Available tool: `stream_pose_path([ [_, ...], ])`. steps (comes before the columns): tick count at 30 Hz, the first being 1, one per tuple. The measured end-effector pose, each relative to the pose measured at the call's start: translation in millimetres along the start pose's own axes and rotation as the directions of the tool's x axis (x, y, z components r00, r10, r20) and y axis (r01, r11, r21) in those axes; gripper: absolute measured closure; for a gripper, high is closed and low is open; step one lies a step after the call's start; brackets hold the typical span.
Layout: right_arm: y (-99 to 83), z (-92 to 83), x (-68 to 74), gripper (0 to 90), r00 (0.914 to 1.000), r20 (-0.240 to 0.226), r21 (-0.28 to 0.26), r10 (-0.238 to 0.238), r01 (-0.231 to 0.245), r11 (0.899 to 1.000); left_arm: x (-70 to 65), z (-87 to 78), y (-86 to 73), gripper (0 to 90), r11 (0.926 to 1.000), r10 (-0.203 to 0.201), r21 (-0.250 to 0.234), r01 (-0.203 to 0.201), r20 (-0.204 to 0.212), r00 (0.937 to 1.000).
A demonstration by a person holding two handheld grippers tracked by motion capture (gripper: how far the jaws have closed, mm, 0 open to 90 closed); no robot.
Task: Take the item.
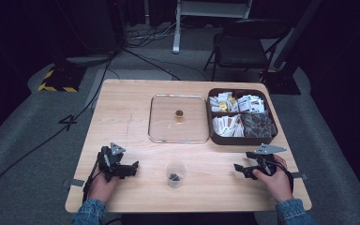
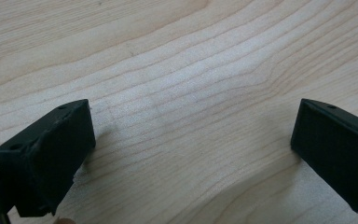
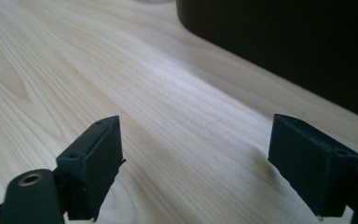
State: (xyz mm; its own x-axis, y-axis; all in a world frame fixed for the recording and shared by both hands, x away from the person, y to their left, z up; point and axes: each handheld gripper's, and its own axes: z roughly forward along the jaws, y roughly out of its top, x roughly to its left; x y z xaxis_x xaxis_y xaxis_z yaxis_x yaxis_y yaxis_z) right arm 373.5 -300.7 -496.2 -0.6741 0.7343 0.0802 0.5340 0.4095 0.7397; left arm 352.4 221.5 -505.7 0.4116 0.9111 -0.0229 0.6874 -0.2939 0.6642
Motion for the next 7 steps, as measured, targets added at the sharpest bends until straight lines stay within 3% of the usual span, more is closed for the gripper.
stream_pose_path([
  [6,-5.3,5.8,4.1,13.8,0.9962,0.048,0.020,-0.073,0.072,0.997,0.0,0.0,0.0,0.0,1.0000,0.000,0.000,0.000,0.000,1.0000],
  [7,-5.4,6.8,4.8,13.1,0.9962,0.054,0.017,-0.068,0.067,0.998,0.0,0.0,0.0,0.0,1.0000,0.000,0.000,0.000,0.000,1.0000],
])
